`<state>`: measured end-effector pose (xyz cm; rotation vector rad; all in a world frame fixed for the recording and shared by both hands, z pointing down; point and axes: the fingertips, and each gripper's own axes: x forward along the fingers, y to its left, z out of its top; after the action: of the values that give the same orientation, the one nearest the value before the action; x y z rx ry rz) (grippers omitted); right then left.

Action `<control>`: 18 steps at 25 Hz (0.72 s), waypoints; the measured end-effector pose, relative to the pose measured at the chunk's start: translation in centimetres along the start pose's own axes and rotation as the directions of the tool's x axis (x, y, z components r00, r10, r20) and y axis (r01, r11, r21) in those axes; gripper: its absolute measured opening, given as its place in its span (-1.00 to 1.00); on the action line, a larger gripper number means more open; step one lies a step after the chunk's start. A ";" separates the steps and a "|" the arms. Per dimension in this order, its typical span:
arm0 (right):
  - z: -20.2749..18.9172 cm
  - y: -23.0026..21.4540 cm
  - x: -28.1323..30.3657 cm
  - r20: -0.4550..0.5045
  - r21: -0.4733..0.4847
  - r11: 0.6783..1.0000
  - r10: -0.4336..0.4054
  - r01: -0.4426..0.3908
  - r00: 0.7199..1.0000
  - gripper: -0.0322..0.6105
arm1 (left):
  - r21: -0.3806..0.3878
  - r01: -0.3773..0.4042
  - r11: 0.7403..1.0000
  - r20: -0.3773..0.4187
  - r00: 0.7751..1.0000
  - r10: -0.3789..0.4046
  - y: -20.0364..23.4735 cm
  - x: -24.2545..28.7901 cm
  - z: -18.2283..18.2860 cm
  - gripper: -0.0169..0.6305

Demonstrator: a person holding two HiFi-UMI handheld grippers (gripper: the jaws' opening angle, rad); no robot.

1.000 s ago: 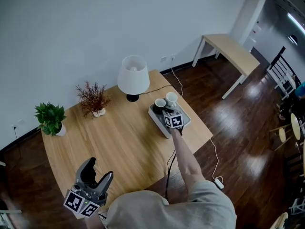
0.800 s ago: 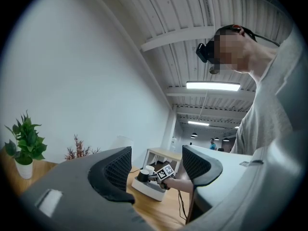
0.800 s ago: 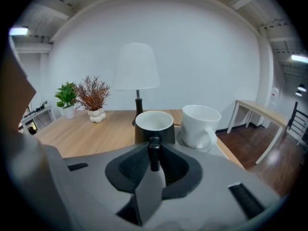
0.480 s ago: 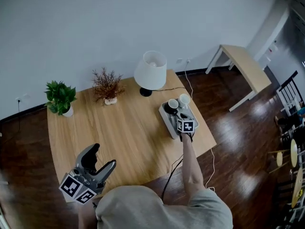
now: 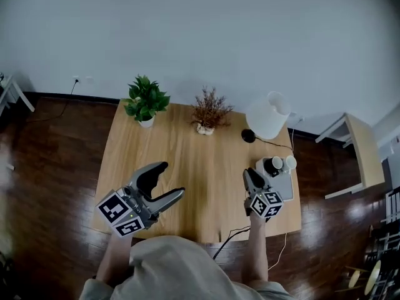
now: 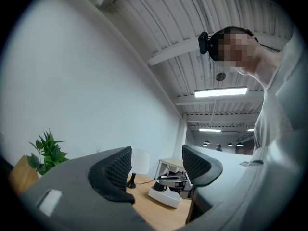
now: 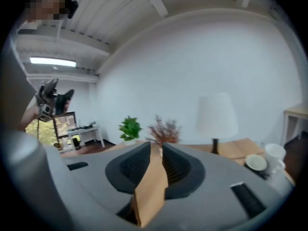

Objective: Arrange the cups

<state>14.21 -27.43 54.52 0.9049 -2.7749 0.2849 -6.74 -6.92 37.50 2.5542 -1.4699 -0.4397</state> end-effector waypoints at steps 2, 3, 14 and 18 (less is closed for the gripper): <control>4.1 6.9 1.5 0.053 -0.063 0.989 0.134 -0.131 0.990 -0.68 | 0.008 -0.021 1.000 0.024 0.999 0.021 0.4 -1.5 1.1 0.05; 6.2 10.0 1.9 0.083 -0.094 0.978 0.193 -0.185 0.978 -0.68 | 0.015 -0.031 0.999 0.036 0.999 0.030 0.6 -2.2 1.7 0.05; 21.3 30.2 -0.8 0.296 -0.387 0.823 0.539 -0.417 0.789 -0.68 | 0.114 -0.108 0.987 0.225 0.971 0.081 1.2 -9.7 9.6 0.05; 22.2 33.3 -1.2 0.295 -0.435 0.793 0.573 -0.426 0.765 -0.68 | 0.171 -0.141 0.975 0.275 0.957 0.090 1.4 -11.3 11.7 0.05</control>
<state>-7.78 -5.81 29.04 0.1017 -3.2689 -0.3665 -17.09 2.25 28.78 2.6127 -1.8257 -0.6789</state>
